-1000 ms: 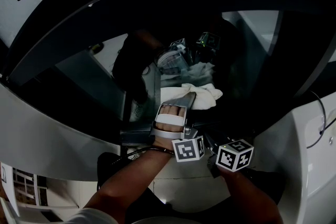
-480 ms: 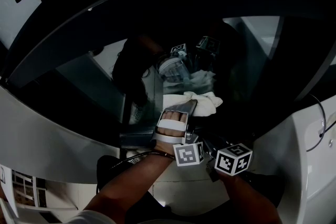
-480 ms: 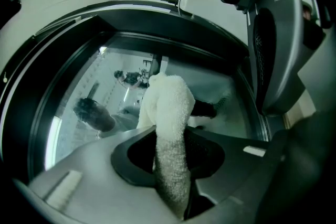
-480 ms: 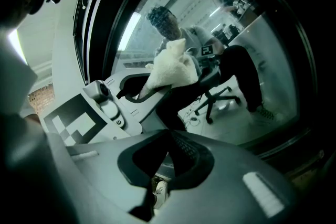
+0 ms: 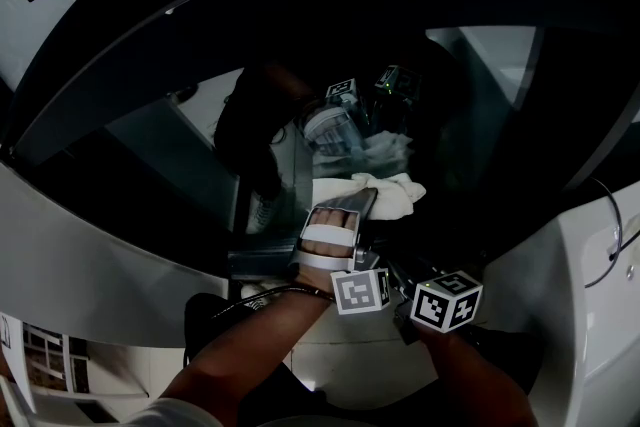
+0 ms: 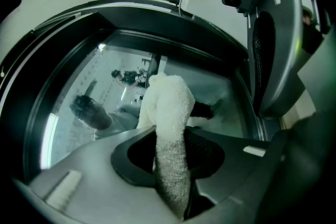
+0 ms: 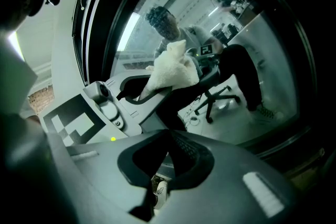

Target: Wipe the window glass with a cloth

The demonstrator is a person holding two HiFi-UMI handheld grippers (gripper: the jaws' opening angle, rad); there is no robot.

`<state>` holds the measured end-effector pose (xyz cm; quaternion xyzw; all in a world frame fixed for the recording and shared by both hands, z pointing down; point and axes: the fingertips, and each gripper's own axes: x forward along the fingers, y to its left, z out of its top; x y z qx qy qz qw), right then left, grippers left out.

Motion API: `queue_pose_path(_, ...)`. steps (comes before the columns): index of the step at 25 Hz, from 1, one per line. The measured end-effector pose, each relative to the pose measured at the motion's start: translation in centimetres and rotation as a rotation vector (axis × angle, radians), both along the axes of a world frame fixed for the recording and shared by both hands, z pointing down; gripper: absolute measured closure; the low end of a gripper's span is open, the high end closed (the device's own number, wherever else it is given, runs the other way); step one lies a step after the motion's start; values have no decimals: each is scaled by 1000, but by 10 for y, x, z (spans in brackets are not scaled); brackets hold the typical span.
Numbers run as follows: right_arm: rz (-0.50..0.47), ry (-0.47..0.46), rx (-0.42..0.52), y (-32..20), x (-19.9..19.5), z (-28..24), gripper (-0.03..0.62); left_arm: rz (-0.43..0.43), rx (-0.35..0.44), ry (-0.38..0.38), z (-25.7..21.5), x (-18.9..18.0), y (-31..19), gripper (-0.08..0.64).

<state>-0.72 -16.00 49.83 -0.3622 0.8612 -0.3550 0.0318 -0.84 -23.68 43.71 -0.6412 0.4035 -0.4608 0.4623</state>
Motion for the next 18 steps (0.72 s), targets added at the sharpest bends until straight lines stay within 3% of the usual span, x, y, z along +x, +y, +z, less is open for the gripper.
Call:
queue_pose_path(11,6,-5,8,0,3,-2,592,-3,-126,156,-1,5,3,443)
queue_pose_path(18,3,-29,-6,0,2,0,592,25,-88,112,3,5,5,442)
